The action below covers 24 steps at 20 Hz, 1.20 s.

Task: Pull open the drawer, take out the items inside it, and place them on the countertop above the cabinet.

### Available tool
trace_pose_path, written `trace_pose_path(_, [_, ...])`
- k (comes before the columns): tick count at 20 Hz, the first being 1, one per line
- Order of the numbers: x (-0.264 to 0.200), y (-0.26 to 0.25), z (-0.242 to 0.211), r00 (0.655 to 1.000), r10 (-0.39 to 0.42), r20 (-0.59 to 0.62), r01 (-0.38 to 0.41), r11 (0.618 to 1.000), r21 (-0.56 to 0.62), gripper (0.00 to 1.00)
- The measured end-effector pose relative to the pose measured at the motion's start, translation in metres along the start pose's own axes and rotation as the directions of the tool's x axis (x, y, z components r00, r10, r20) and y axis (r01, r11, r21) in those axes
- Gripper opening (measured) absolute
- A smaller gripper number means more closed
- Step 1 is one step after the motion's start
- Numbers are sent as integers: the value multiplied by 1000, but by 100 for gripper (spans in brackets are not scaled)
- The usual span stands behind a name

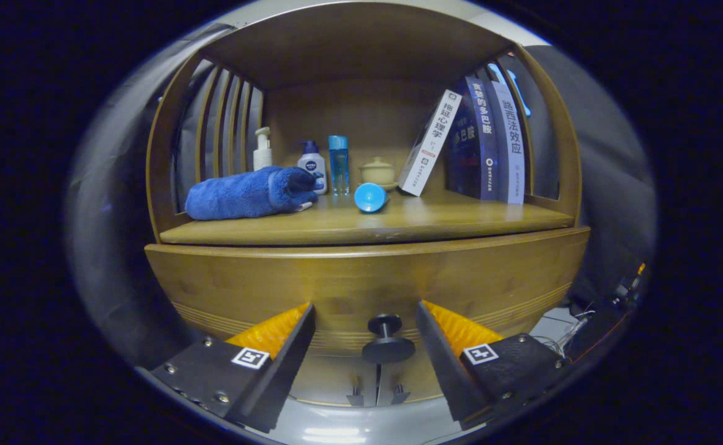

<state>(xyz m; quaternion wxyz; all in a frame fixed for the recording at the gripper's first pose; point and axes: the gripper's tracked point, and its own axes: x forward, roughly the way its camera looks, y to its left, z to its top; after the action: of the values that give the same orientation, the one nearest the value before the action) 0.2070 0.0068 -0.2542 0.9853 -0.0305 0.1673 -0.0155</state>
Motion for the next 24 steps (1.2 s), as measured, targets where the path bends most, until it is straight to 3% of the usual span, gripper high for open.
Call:
trace_pose_path(8, [9, -6, 0, 1000, -24, -13, 24, 1000, -14, 99])
trace_pose_path(11, [-8, 0, 6, 1000, -1, 4, 1, 1000, 15, 99])
trace_pose_path(24, [-168, -7, 112, 980, -26, 199, 9, 996, 88, 99])
